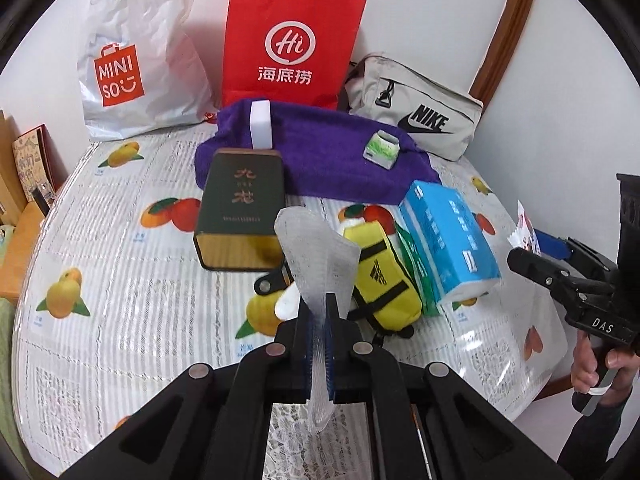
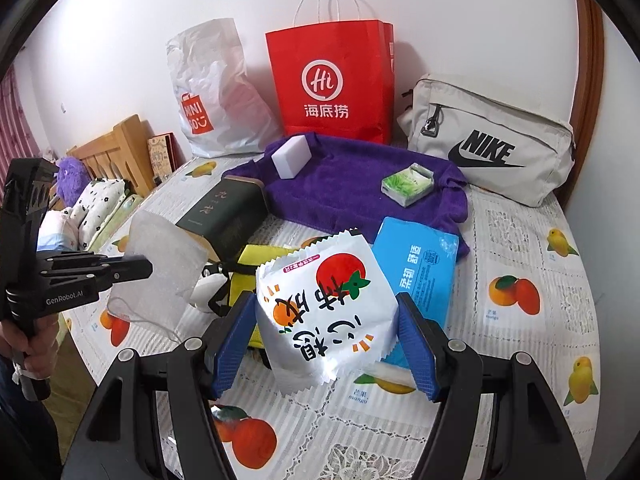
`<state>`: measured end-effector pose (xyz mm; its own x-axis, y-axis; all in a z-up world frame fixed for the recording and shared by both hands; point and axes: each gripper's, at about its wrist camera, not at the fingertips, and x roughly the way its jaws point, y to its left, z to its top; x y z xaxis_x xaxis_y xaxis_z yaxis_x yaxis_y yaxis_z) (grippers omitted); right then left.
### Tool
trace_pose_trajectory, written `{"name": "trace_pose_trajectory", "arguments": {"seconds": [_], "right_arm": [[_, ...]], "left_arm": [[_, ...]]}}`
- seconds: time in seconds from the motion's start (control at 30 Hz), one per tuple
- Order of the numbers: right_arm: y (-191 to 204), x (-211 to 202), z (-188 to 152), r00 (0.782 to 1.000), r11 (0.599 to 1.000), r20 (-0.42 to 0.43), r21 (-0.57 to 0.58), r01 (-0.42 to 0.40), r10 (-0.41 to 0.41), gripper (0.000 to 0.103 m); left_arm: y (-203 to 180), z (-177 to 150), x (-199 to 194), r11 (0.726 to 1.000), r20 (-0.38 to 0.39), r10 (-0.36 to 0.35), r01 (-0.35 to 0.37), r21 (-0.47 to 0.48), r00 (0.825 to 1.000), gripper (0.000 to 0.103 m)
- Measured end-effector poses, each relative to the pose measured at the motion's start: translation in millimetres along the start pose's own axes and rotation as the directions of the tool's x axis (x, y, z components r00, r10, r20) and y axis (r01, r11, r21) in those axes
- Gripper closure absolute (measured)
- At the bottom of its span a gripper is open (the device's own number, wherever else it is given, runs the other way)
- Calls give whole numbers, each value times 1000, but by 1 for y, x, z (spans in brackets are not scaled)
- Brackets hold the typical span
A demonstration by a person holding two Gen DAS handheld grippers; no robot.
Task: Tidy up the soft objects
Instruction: 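Lay the mesh pouch on the towel with the left gripper while the right drops the packet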
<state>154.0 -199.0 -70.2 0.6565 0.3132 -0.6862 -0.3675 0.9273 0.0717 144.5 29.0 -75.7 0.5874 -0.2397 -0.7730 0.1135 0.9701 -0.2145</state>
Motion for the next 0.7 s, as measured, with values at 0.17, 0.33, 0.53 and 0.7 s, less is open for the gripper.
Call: {"name": "trace_pose_trajectory", "arguments": {"seconds": [0.17,0.33,0.53,0.7], "right_arm": [[-2,5,12,1000,1000,4,-7,13,-13,34],[-9,13,24,1000,1000,8,12,14,-15,34],[-17,24,38,1000,1000,6,13,16,-16,34],[-24,38,50,1000,1000,3,9,24,-24,34]], "left_arm": [[5,17,1,1000,12,-8,8,-7,1000,98],[7,40,3,1000,25,3,-3,5,1000,98],[8,66,9,1000,38,-5,5,8,999,98],[8,87,16,1000,45,-10,10,10,999,98]]}}
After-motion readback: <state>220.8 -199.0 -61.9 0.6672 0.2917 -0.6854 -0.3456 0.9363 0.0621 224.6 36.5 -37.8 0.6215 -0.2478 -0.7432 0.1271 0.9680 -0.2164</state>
